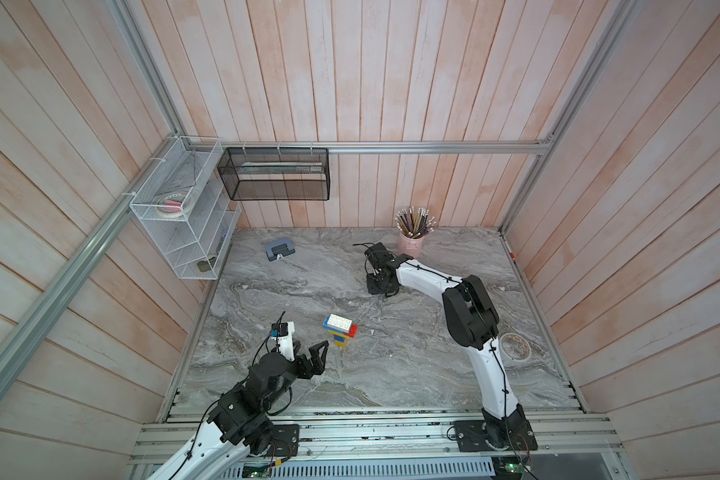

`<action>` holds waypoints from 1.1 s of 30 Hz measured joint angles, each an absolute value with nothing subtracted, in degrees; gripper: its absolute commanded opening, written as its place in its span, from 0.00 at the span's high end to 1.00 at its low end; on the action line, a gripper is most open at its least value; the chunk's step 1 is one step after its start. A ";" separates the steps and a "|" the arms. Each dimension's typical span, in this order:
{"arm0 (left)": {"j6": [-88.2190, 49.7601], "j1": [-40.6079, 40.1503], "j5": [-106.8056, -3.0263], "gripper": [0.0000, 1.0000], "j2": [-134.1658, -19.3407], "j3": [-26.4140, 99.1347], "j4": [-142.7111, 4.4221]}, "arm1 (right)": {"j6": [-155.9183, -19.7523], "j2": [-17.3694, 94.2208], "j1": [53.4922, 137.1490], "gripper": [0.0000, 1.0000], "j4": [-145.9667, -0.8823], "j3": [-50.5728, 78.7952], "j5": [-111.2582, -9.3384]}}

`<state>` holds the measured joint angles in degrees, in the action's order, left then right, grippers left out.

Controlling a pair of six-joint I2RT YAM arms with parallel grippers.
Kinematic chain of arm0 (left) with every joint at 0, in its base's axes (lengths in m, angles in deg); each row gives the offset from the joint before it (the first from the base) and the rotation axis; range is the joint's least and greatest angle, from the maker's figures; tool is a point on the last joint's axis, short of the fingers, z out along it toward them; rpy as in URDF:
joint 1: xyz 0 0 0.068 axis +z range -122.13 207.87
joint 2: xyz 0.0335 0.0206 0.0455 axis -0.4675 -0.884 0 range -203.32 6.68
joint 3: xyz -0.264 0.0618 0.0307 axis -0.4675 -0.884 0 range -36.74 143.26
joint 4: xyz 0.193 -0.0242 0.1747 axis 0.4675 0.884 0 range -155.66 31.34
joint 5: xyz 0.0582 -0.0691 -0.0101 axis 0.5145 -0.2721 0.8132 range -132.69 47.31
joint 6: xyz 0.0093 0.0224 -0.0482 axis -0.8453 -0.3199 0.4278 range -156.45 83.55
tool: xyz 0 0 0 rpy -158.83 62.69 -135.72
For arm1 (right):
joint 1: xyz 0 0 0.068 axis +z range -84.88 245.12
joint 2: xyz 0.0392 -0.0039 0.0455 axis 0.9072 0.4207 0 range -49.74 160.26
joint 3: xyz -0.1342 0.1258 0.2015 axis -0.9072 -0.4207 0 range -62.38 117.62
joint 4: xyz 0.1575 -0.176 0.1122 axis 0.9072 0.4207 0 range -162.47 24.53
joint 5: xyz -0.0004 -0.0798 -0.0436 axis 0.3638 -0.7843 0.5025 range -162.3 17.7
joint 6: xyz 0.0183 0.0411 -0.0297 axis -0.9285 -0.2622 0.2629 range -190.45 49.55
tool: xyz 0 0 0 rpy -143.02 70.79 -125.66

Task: Assemble a spoon with lego
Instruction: Pick up the lego brick from the center of the board, then assemble the lego brick with the lego brick.

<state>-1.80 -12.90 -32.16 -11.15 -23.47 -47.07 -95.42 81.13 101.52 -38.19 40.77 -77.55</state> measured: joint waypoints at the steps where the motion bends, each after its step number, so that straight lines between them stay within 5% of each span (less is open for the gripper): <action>1: -1.80 -12.90 -32.16 0.00 -11.15 -23.47 -47.07 | -95.25 80.85 101.54 0.82 -38.06 40.38 -77.55; 7: -1.80 -12.90 -32.16 0.00 -11.15 -23.47 -47.05 | -91.97 76.12 102.35 0.90 -37.58 36.25 -77.60; 19: -1.77 -12.90 -32.10 0.00 -9.64 -23.49 -47.03 | -71.95 53.94 110.02 0.89 -36.95 31.33 -70.47; 33: -1.07 -12.90 -30.17 0.00 -7.83 -23.49 -46.00 | -61.30 59.34 120.58 0.90 -29.21 38.24 -64.18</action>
<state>-1.07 -12.90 -30.17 -7.83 -23.49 -46.00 -61.30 59.34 120.58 -29.21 38.24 -64.18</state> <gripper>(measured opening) 0.998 0.351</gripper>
